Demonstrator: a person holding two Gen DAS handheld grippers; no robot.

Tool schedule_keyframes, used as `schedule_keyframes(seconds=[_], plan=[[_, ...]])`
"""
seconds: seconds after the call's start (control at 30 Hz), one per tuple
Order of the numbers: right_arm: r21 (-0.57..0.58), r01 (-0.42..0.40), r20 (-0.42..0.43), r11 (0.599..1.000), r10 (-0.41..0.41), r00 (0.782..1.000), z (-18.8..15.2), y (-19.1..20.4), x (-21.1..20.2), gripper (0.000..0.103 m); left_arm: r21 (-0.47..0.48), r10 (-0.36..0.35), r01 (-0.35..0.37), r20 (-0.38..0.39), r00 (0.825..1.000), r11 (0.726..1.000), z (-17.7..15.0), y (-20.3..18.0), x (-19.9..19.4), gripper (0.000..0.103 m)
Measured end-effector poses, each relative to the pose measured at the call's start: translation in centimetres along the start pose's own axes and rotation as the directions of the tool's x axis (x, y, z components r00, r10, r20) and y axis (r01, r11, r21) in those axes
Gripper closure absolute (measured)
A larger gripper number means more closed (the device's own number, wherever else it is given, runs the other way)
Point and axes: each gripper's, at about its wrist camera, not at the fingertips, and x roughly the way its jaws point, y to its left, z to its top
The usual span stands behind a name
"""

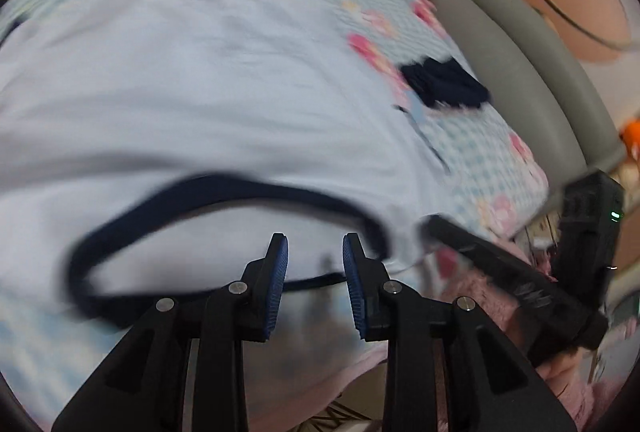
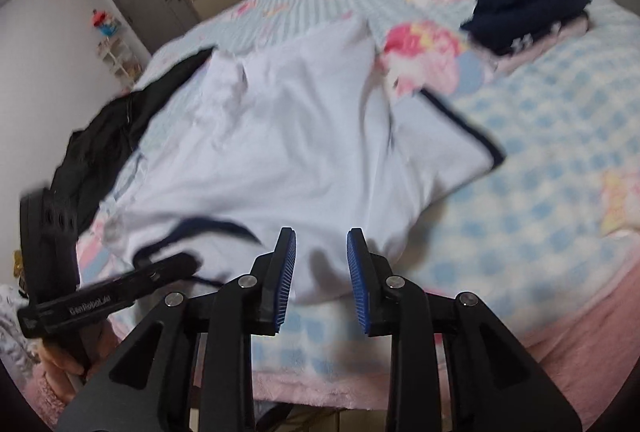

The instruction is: Fold clothes

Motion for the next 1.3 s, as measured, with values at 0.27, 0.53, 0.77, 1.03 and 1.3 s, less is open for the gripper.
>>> schedule_keyframes(seconds=[0.27,0.53,0.77,1.03,1.3], plan=[[0.036,0.035,0.003,0.999,-0.035,0.999,-0.6,-1.8,0.1,0.076,-0.022,-0.004,0.001,-0.117,0.993,1.000,-1.6,-1.4,4.5,0.088],[-0.078,-0.069,-0.004,0.995,0.069,0.998,0.0,1.1,1.0,0.069,-0.013,-0.081,0.080,-0.110,0.991,0.997,-4.1,-1.4,2.2,0.089],[-0.060,-0.095,-0.127,0.994,0.087,0.988,-1.3,0.7,4.4,0.067,-0.060,-0.168,0.165,-0.059,0.984,0.985,-4.8,1.0,-1.6,0.088],[-0.006,-0.162,0.021,0.987,0.162,0.987,-0.5,-0.1,1.2,0.064,-0.205,0.040,0.002,0.200,0.979,0.979,-1.7,7.0,-7.6,0.064],[0.009,-0.073,-0.030,0.997,0.073,0.997,-0.8,-1.3,2.9,0.061,-0.295,0.112,-0.076,0.106,0.988,0.952,-3.4,9.9,-7.3,0.073]])
